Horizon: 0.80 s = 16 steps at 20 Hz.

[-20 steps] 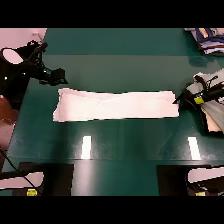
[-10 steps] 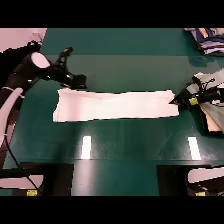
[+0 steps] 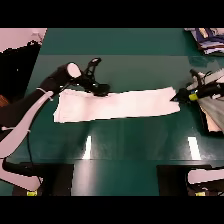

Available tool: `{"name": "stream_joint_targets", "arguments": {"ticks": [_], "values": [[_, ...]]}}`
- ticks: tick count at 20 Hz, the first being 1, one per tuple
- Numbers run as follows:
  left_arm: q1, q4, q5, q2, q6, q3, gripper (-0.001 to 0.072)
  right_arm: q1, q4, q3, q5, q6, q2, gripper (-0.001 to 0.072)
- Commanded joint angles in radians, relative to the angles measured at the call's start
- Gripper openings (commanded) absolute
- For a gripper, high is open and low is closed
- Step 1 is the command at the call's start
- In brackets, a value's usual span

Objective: Fold the shirts.

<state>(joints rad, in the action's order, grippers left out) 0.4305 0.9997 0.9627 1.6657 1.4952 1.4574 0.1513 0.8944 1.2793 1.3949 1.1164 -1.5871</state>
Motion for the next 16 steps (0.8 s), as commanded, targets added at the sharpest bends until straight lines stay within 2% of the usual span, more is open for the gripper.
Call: {"name": "stream_joint_targets", "arguments": {"ticks": [1,4,10,16], "values": [[0.060,-0.014,-0.010,0.098,0.028,0.105,0.0026,-0.038,-0.012,0.138,0.110,0.080,0.099,0.0010],[0.098,-0.019,-0.009,0.174,0.076,0.174,0.0026,-0.119,-0.012,0.256,0.129,0.154,0.160,0.0010],[0.122,-0.013,0.048,0.223,0.076,0.179,0.0026,-0.291,-0.011,0.487,0.132,0.179,0.157,0.0010],[0.122,-0.008,0.042,0.226,0.061,0.179,0.0026,-0.426,-0.013,0.652,0.134,0.193,0.080,0.0010]]}}
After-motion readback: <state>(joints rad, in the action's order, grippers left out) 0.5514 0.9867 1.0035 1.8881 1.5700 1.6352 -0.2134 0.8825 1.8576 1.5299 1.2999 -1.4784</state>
